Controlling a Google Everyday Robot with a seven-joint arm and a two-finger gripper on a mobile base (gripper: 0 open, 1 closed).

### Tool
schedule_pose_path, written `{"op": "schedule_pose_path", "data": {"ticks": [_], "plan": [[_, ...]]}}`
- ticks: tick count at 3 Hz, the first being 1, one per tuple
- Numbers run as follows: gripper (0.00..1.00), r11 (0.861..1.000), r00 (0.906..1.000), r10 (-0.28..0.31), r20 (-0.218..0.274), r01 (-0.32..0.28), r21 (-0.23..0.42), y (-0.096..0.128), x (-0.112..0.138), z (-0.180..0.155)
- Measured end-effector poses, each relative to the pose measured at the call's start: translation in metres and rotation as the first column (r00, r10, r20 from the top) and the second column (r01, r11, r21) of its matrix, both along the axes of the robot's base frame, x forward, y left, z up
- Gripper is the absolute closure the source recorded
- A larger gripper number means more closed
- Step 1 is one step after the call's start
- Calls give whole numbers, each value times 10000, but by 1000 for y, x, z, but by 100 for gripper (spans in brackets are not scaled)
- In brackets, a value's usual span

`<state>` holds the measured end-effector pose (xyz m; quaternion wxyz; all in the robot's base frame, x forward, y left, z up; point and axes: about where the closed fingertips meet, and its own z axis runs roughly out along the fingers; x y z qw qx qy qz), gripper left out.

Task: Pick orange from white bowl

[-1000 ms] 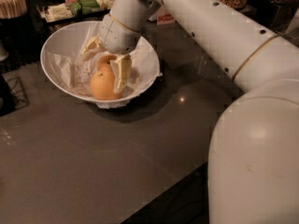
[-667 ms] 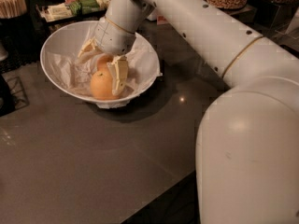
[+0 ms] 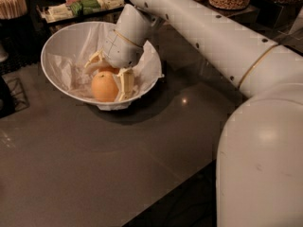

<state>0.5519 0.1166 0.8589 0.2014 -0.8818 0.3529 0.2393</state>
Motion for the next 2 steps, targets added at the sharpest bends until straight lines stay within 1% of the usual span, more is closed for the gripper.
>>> {"op": "schedule_pose_path", "data": {"ticks": [1,2], "plan": [[18,10000,10000,-49,-51,49,-16,-1,-2,1],[44,10000,10000,-50,-51,49,-16,-1,-2,1]]}}
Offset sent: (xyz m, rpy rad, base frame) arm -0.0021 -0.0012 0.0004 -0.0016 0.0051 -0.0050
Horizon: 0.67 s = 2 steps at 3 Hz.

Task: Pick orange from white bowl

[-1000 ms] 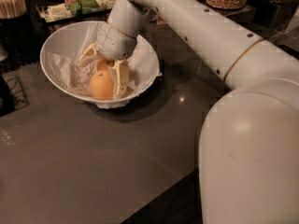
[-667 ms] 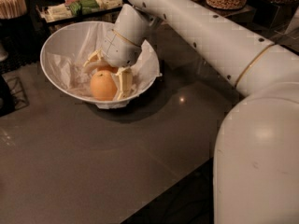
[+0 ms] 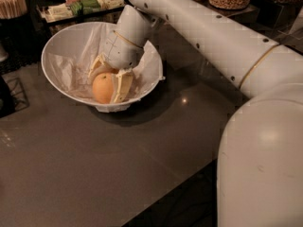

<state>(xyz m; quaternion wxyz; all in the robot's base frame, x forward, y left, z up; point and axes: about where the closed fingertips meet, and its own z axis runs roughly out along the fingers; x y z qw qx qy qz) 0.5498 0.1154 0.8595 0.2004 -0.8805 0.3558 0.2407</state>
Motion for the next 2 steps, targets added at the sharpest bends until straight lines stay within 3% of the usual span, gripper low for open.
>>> {"op": "schedule_pose_path", "data": {"ticks": [2], "plan": [[92,10000,10000,0,0,0,0,0,0,0]]}}
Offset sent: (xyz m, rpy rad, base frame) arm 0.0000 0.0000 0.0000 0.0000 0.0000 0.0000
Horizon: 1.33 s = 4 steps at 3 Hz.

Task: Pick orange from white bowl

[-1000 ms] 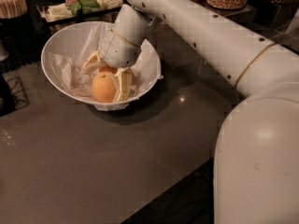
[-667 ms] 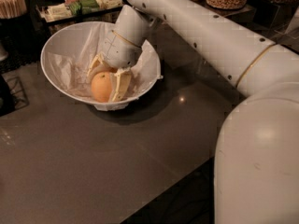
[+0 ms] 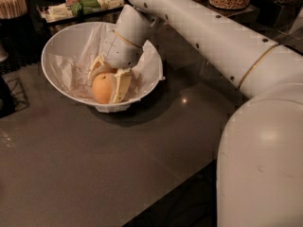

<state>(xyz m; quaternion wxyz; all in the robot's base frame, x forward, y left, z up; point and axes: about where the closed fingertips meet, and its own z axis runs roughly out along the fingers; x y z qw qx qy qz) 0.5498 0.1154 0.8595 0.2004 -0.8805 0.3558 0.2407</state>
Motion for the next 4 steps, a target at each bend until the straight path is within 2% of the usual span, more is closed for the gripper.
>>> {"op": "schedule_pose_path", "data": {"ticks": [1,2,3,4], "plan": [[100,10000,10000,0,0,0,0,0,0,0],[100,10000,10000,0,1,0,1,0,0,0],[100,9998,9994,-112,320,106,187,2,-2,16],[100,9984,9950,-226,975,174,538,-1,-13,51]]}}
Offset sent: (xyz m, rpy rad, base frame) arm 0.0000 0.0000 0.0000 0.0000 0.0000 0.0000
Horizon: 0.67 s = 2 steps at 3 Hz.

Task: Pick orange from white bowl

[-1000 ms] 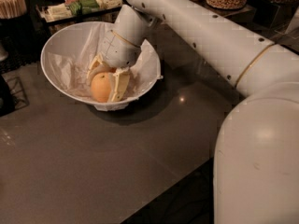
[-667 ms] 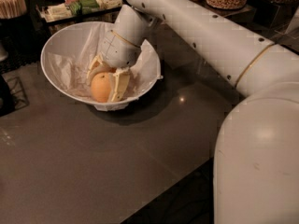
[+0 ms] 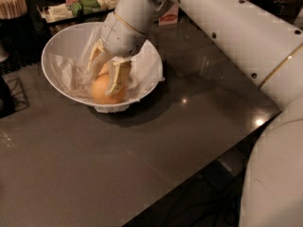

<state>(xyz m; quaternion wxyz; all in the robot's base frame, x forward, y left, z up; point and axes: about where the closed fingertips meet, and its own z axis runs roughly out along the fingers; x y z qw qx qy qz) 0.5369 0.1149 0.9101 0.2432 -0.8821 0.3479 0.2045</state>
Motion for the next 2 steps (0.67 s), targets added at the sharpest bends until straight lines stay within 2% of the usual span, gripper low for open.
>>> {"op": "schedule_pose_path", "data": {"ticks": [1,2], "plan": [[100,9991,9985,-61,552,38,417,-4,-12,34],[100,9971,9970,-77,770,18,762,-9,-20,56]]}}
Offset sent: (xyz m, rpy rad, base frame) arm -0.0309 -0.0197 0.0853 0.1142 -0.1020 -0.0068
